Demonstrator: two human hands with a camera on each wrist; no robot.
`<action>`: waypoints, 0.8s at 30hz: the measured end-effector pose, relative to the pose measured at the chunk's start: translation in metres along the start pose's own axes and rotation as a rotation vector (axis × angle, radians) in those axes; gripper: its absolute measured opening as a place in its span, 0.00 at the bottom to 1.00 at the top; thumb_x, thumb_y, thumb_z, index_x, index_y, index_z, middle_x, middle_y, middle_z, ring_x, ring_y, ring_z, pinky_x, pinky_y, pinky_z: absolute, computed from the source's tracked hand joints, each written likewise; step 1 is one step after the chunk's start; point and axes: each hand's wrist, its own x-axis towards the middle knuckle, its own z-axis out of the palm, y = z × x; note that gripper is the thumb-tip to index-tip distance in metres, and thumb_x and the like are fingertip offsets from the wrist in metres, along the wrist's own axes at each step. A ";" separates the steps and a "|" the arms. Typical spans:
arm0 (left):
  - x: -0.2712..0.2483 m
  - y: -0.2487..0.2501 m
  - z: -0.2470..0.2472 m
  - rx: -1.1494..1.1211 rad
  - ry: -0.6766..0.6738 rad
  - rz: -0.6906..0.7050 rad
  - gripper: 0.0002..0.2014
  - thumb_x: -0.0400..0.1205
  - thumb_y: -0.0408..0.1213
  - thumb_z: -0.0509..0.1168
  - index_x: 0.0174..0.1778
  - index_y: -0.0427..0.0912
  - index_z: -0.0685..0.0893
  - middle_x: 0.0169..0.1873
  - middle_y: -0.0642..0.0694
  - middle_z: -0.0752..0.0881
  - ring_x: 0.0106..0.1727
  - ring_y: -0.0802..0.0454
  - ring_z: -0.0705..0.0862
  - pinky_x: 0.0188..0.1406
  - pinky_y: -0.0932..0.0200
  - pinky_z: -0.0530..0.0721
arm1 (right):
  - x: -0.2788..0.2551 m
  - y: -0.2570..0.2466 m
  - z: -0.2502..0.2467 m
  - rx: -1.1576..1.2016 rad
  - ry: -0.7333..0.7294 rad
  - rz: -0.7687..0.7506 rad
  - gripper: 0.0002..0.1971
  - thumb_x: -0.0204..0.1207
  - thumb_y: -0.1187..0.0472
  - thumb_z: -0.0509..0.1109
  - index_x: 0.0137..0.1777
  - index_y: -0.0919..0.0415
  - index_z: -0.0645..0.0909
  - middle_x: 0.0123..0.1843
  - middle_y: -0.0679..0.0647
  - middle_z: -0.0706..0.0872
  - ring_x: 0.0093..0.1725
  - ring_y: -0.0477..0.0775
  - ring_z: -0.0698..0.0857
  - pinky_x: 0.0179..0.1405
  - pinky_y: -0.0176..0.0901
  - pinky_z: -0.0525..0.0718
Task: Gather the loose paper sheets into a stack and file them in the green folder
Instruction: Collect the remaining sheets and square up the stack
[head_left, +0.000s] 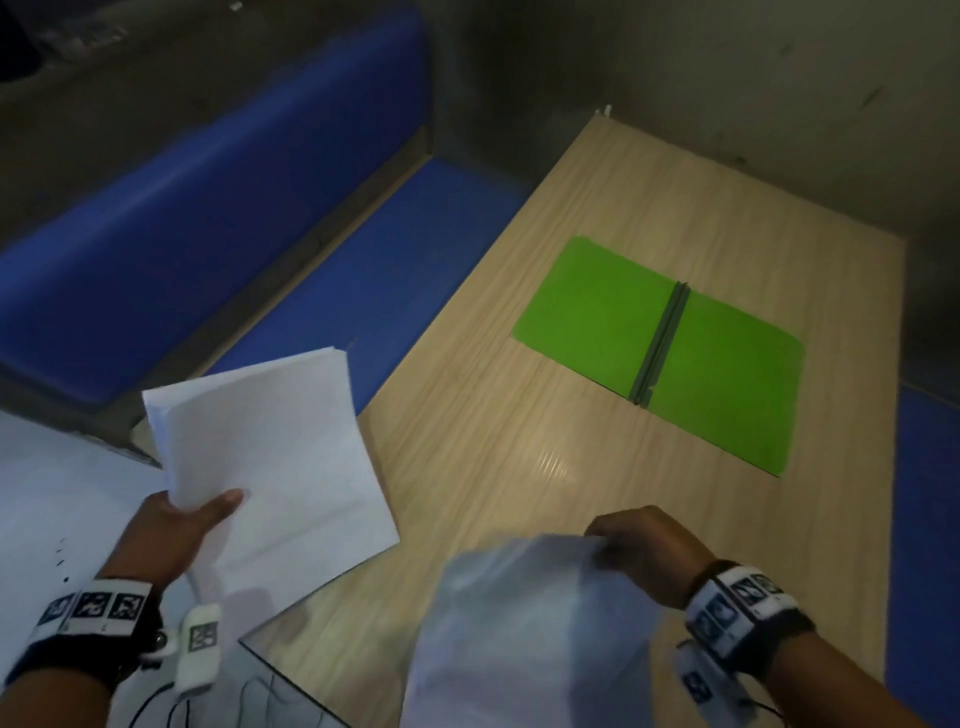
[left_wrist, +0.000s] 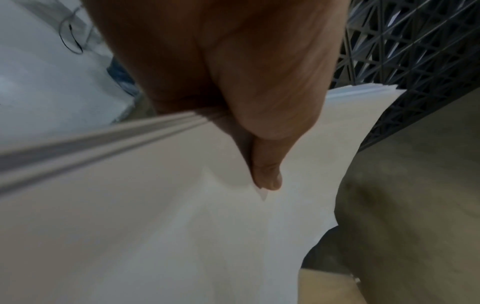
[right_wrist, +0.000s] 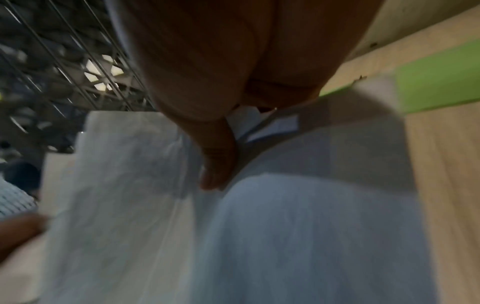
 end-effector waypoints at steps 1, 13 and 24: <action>-0.002 0.009 0.012 -0.016 -0.039 0.010 0.22 0.79 0.40 0.79 0.62 0.27 0.87 0.51 0.30 0.90 0.52 0.36 0.88 0.58 0.43 0.84 | -0.008 -0.004 -0.011 0.004 0.018 -0.030 0.19 0.71 0.65 0.72 0.38 0.32 0.81 0.38 0.38 0.88 0.44 0.34 0.87 0.45 0.37 0.84; -0.071 0.030 0.207 0.254 -0.932 0.210 0.17 0.69 0.62 0.78 0.51 0.67 0.89 0.48 0.64 0.91 0.52 0.66 0.86 0.60 0.70 0.84 | -0.015 0.011 -0.051 0.137 0.145 0.234 0.37 0.61 0.41 0.81 0.72 0.44 0.74 0.62 0.43 0.82 0.63 0.51 0.81 0.62 0.57 0.83; -0.078 0.015 0.219 0.143 -0.746 -0.005 0.55 0.50 0.90 0.62 0.66 0.57 0.87 0.55 0.60 0.94 0.55 0.62 0.92 0.56 0.63 0.88 | -0.090 0.073 0.123 0.511 0.186 1.020 0.38 0.73 0.37 0.68 0.72 0.66 0.68 0.71 0.67 0.75 0.66 0.65 0.79 0.64 0.49 0.79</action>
